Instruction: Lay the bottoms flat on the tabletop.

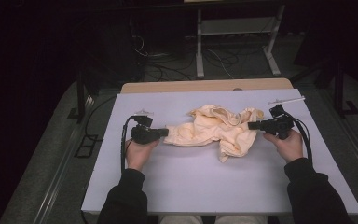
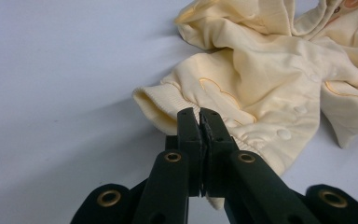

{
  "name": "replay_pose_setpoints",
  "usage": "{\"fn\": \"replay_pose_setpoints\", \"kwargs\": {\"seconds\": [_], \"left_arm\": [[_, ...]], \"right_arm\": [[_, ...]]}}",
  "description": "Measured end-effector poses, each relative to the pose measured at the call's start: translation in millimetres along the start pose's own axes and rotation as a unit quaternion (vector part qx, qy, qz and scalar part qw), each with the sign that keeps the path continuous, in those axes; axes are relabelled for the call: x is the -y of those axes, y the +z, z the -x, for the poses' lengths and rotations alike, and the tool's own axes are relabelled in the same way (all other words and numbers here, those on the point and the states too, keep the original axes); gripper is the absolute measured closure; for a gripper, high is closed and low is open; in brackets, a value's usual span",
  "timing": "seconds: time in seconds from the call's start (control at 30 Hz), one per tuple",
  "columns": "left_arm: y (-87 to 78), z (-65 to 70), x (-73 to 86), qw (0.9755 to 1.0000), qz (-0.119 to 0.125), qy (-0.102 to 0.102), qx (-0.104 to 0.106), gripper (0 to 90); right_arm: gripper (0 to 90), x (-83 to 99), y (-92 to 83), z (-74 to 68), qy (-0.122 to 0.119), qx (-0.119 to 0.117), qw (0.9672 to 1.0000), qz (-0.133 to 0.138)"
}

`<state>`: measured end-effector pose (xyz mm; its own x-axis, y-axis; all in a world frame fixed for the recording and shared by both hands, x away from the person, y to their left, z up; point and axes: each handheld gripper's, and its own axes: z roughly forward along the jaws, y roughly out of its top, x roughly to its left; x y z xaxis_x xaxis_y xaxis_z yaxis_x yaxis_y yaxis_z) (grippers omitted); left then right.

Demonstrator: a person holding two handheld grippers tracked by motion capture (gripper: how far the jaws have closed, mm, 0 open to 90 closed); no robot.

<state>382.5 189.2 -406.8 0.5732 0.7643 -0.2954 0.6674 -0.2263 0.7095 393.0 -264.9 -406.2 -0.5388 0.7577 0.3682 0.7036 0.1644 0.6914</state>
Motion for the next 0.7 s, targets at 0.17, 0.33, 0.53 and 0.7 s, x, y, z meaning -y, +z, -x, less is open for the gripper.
{"fn": "replay_pose_setpoints", "kwargs": {"seconds": [0.17,0.33,0.53,0.7], "left_arm": [[-12.2,-1.9,6.4,1.0,0.001,0.0,-0.002,86.8],[-19.7,2.0,19.7,0.9999,-0.01,0.005,0.006,86.8],[-22.5,12.2,38.8,0.9991,-0.029,0.014,0.027,86.8],[-22.0,26.5,49.1,0.997,-0.049,0.03,0.052,86.8]], "right_arm": [[84.2,-0.9,3.8,-5.4,-0.004,-0.012,0.9999,-0.003],[84.3,-1.4,6.7,-10.9,-0.01,-0.019,0.9997,-0.007],[84.2,-0.4,7.2,-12.7,-0.011,-0.021,0.9996,-0.012],[84.2,1.4,5.6,-13.0,-0.008,-0.017,0.9997,-0.015]]}}
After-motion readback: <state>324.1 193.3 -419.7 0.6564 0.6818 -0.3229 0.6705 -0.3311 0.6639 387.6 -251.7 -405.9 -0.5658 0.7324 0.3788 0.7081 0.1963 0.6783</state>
